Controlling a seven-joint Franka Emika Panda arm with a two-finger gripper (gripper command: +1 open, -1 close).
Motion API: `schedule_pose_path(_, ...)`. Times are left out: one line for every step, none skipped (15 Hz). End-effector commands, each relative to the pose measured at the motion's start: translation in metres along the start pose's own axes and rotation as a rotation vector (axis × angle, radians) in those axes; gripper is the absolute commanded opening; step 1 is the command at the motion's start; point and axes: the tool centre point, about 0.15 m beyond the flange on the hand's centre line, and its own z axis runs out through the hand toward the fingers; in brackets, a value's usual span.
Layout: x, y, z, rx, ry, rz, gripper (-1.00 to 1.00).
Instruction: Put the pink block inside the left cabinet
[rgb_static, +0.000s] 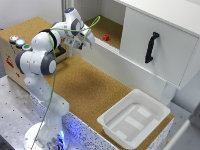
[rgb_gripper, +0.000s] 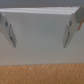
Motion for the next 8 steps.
schedule_pose_path(-0.086, 0.005, -0.016, 0.134, 0.057, 0.039, 1.0)
schedule_pose_path(-0.096, -0.005, -0.017, 0.139, 0.059, 0.051, 1.0)
schedule_pose_path(-0.105, -0.017, -0.017, 0.169, 0.055, 0.053, 1.0)
schedule_pose_path(-0.114, -0.032, -0.014, 0.193, 0.041, 0.049, 1.0)
schedule_pose_path(-0.119, -0.046, -0.012, 0.201, 0.019, 0.039, 1.0)
schedule_pose_path(-0.122, -0.059, -0.011, 0.203, 0.003, 0.017, 1.0)
schedule_pose_path(-0.124, -0.071, -0.011, 0.201, -0.014, -0.01, 1.0)
schedule_pose_path(-0.126, -0.087, -0.012, 0.225, -0.035, -0.028, 1.0)
